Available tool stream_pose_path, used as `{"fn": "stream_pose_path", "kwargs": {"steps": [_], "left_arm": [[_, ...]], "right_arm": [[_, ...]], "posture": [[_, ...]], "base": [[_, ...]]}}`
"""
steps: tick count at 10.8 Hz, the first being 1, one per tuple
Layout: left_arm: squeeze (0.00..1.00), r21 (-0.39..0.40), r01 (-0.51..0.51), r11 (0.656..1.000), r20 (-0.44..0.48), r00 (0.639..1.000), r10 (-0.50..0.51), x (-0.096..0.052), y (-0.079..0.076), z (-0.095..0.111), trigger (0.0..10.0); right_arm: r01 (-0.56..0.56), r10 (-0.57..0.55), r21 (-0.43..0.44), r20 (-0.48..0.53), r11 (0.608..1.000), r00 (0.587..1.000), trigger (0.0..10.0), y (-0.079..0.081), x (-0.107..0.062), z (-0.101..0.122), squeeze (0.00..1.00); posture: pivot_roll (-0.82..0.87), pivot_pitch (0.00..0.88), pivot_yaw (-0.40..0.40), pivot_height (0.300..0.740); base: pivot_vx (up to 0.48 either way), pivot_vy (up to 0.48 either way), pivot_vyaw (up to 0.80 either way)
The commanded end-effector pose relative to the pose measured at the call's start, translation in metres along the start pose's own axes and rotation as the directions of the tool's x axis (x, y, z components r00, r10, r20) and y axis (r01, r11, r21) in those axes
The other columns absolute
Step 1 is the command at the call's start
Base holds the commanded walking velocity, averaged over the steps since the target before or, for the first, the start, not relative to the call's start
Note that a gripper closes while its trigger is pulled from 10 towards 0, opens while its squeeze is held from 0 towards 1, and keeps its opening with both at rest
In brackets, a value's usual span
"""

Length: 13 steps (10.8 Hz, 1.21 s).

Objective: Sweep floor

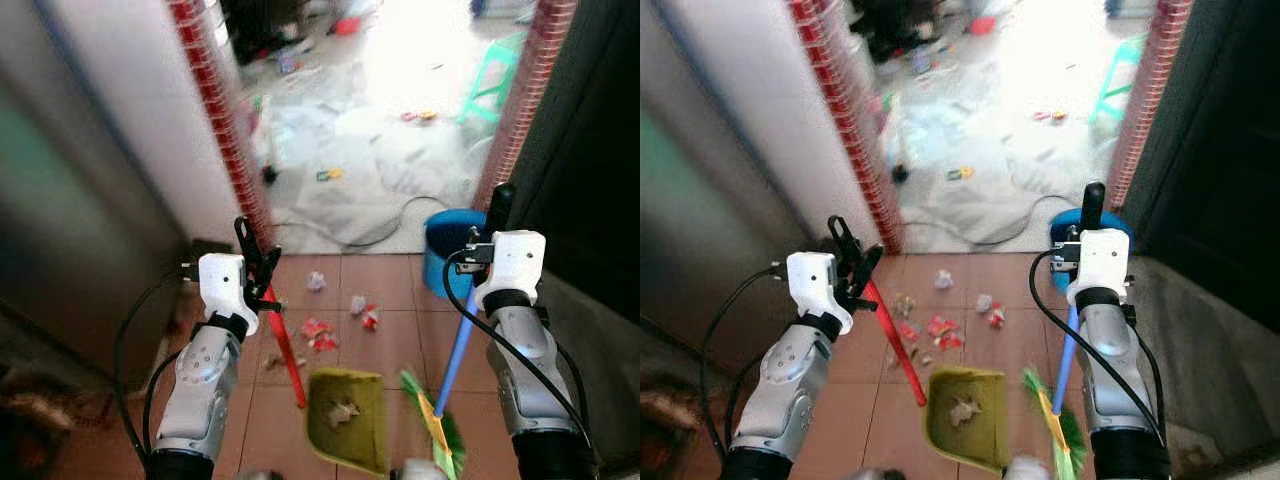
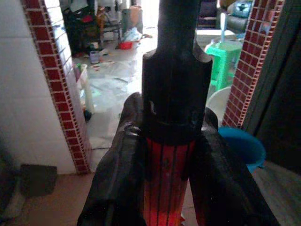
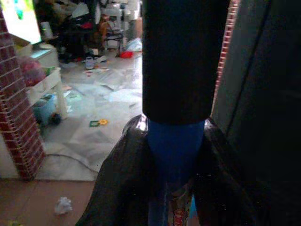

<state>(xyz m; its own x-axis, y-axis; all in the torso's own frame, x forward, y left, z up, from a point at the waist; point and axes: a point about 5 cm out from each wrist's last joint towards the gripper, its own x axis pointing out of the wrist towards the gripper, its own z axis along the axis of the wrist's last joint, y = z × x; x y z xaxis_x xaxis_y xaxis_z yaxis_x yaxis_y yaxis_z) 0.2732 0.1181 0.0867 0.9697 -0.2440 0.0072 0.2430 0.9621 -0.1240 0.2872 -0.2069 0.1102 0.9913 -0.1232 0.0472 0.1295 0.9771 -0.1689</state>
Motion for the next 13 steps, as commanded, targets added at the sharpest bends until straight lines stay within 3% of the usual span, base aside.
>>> {"fn": "stream_pose_path", "kwargs": {"steps": [1, 4, 7, 13], "left_arm": [[0.00, 0.017, -0.010, 1.000, 0.057, 0.998, 0.009, 0.0046, 0.0038, 0.0162, 10.0], [0.00, 0.013, 0.010, 1.000, 0.057, 0.998, -0.011, 0.0066, 0.0001, 0.0174, 10.0], [0.00, -0.039, -0.007, 0.999, 0.035, 0.999, 0.008, 0.0110, 0.0028, 0.0172, 10.0], [0.00, -0.057, -0.006, 0.998, 0.022, 1.000, 0.007, 0.0123, 0.0008, 0.0163, 10.0]], "right_arm": [[-0.016, 0.017, -0.011, 0.062, 1.000, 0.998, 10.0, 0.0071, 0.0078, 0.0139, 0.00], [-0.016, 0.018, -0.031, 0.066, 0.999, 0.998, 10.0, 0.0099, 0.0101, 0.0153, 0.00], [0.011, -0.012, 0.035, 0.035, 0.999, 0.999, 10.0, 0.0095, 0.0120, 0.0118, 0.00], [0.018, -0.019, 0.021, 0.033, 1.000, 0.999, 10.0, 0.0079, 0.0159, 0.0137, 0.00]], "posture": [[-0.23, 0.000, 0.141, 0.740], [-0.23, 0.000, 0.144, 0.740], [-0.23, 0.000, 0.139, 0.740], [-0.23, 0.000, 0.131, 0.740]], "base": [[0.000, 0.000, 0.76], [0.000, 0.000, 0.73], [0.000, 0.160, 0.00], [0.000, 0.480, -0.80]]}}
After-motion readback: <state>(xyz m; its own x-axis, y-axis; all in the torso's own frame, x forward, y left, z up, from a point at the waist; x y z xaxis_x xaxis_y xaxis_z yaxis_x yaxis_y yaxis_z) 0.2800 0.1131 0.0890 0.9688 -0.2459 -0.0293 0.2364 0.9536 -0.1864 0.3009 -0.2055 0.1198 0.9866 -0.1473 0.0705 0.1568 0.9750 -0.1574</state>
